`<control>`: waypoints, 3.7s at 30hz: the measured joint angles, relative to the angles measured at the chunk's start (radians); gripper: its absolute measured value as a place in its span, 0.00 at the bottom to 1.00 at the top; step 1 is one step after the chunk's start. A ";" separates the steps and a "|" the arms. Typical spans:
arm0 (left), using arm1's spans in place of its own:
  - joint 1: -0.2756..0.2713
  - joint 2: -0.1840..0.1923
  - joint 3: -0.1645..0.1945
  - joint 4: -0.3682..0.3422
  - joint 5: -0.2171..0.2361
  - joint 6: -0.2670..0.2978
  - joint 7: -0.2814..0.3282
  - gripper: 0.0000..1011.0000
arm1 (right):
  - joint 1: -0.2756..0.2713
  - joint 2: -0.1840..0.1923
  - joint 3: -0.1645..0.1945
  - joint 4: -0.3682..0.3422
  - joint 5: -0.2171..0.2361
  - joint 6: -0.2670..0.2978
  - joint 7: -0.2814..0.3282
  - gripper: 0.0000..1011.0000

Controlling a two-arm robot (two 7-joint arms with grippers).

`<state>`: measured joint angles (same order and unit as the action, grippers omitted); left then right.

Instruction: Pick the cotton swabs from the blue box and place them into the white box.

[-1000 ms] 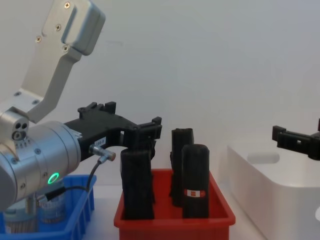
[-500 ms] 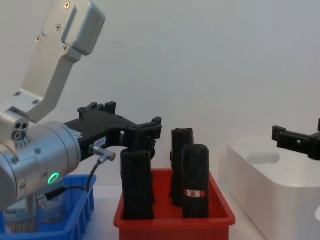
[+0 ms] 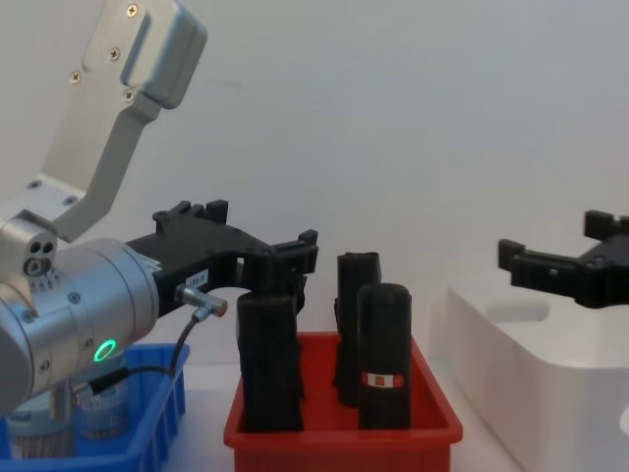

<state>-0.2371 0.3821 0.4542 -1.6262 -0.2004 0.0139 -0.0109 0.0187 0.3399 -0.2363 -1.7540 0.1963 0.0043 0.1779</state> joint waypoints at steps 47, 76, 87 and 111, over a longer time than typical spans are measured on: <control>0.000 0.000 0.000 0.000 0.000 0.000 0.000 0.99 | 0.343 -0.212 -0.100 0.315 -0.192 0.459 0.204 0.99; 0.000 0.000 0.000 0.000 0.000 0.000 0.000 0.99 | 0.409 -0.282 -0.132 0.428 -0.204 0.455 0.142 0.99; 0.049 0.063 -0.027 -0.060 -0.025 0.035 0.031 0.99 | 0.412 -0.286 -0.134 0.435 -0.206 0.454 0.137 0.96; 0.168 0.223 -0.115 -0.207 -0.143 0.140 0.101 0.99 | 0.415 -0.289 -0.136 0.439 -0.208 0.453 0.134 0.42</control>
<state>-0.0694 0.6049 0.3394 -1.8332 -0.3439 0.1540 0.0901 0.4336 0.0512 -0.3720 -1.3145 -0.0114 0.4570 0.3123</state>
